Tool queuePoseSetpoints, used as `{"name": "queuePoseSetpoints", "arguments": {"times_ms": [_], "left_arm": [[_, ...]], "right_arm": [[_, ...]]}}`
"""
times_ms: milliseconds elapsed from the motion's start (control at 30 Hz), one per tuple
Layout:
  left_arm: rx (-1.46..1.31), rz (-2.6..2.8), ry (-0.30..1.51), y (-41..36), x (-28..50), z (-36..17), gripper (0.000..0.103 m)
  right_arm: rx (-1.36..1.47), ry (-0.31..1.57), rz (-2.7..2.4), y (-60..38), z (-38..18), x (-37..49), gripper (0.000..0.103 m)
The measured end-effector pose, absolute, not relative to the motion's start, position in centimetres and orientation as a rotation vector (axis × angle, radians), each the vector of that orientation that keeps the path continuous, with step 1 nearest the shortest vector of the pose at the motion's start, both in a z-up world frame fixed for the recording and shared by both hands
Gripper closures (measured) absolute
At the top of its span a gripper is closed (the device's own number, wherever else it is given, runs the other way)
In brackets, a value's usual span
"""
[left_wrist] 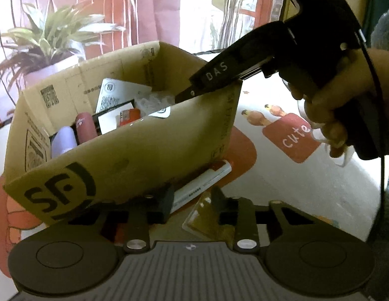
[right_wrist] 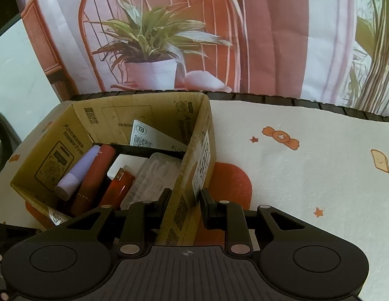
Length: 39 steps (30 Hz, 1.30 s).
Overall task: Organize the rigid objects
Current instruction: 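Close the left gripper on the white marker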
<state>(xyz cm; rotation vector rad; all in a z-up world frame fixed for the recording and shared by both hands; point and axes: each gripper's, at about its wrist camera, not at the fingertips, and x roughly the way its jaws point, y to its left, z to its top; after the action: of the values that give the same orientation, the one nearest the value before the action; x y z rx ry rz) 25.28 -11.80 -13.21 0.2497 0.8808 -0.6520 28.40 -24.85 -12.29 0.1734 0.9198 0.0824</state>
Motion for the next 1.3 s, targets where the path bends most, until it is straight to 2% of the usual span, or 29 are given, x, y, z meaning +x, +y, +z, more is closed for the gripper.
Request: {"name": "queuePoseSetpoints", "arguments": {"times_ms": [233, 367, 467, 1000, 1300], "left_arm": [[0.245, -0.606, 0.881, -12.1, 26.4, -13.6, 0.074], [0.271, -0.635, 0.909, -12.8, 26.8, -14.4, 0.067], [0.235, -0.646, 0.924, -12.5, 27.1, -14.6, 0.067], [0.102, -0.551, 0.984, -8.3, 24.6, -14.5, 0.082], [0.182, -0.498, 0.937, -9.0, 22.3, -14.4, 0.081]], "right_arm": [[0.178, 0.919, 0.076, -24.9, -12.3, 28.4, 0.08], [0.176, 0.92, 0.081, -24.9, -12.3, 28.4, 0.079], [0.179, 0.919, 0.083, -24.9, -12.3, 28.4, 0.079], [0.186, 0.916, 0.085, -25.1, -12.3, 28.4, 0.079], [0.193, 0.902, 0.074, -25.0, -12.4, 28.2, 0.079]]}}
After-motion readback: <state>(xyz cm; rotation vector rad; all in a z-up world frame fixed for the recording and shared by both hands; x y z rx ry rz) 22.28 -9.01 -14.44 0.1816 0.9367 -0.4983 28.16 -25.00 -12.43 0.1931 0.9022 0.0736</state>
